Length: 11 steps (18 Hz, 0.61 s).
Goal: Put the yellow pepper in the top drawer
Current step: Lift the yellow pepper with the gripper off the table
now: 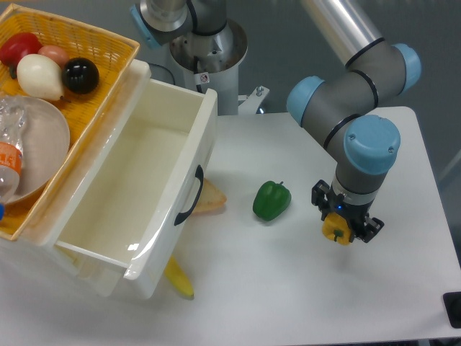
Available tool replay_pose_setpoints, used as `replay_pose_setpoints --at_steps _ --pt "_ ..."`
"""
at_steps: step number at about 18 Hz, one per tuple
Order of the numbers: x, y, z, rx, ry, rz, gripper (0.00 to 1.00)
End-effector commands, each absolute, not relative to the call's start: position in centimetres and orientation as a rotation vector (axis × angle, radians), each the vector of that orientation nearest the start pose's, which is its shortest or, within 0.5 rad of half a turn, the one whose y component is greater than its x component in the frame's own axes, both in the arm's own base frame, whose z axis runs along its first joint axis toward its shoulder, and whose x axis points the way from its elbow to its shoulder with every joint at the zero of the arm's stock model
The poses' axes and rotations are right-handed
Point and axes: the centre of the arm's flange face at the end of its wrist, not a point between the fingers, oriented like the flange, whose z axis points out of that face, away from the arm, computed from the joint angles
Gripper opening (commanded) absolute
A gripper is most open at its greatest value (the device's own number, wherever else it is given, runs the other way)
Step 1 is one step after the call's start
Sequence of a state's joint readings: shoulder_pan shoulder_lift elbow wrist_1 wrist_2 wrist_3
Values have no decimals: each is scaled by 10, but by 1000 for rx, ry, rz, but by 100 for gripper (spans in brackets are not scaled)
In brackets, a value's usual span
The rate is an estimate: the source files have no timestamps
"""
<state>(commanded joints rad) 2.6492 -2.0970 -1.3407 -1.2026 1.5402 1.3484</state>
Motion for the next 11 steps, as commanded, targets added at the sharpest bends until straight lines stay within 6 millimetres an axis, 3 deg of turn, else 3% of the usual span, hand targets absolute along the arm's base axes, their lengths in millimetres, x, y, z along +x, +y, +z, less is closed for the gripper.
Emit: replay_pose_setpoints --at_steps 5,11 --pt "-546 444 329 -3002 378 52 23" --pt "-544 418 361 -2906 258 -3 24"
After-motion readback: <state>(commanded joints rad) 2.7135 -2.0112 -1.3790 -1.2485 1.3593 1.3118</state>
